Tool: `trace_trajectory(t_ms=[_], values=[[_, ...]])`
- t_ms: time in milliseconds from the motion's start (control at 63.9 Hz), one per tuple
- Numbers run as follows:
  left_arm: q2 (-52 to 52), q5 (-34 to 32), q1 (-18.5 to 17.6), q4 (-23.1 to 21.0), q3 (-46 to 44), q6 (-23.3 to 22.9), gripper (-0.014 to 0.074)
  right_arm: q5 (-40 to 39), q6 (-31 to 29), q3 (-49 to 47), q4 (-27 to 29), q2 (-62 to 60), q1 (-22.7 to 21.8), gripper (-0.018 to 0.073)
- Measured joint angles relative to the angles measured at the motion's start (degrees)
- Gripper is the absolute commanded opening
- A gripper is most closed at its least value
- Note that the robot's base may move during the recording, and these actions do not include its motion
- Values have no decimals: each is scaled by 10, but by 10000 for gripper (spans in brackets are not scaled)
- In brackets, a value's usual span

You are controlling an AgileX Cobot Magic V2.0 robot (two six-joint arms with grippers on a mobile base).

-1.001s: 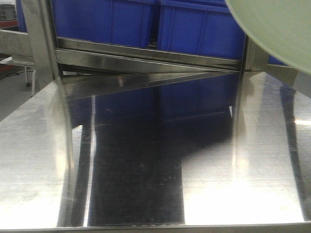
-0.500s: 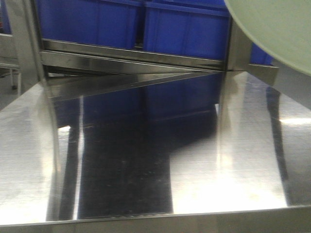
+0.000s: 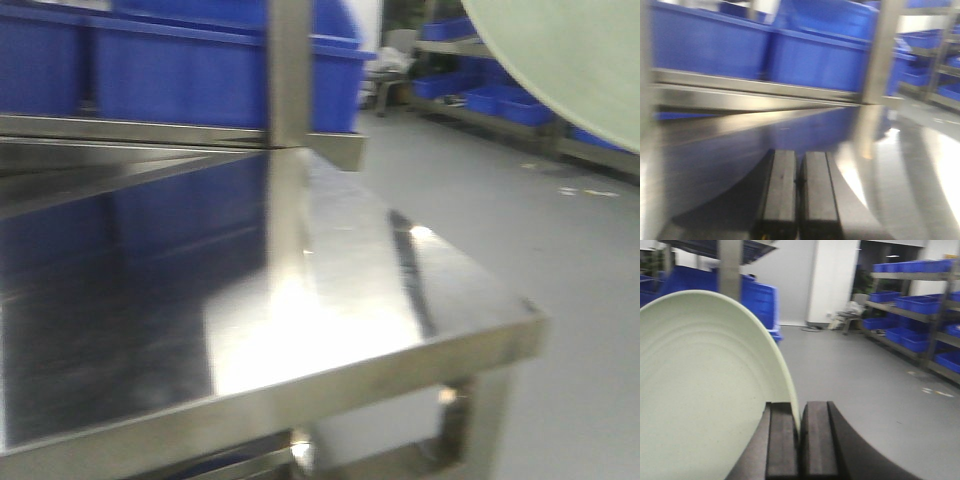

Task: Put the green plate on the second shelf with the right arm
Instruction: 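Drive the base to the blue-bin shelving, holding the plate in the right gripper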

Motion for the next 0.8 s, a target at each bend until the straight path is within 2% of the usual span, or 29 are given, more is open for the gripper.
trace_trajectory(t_ms=[798], values=[[0,0,0,0,0,0,131,0,0,0,-1,-1,0,27]])
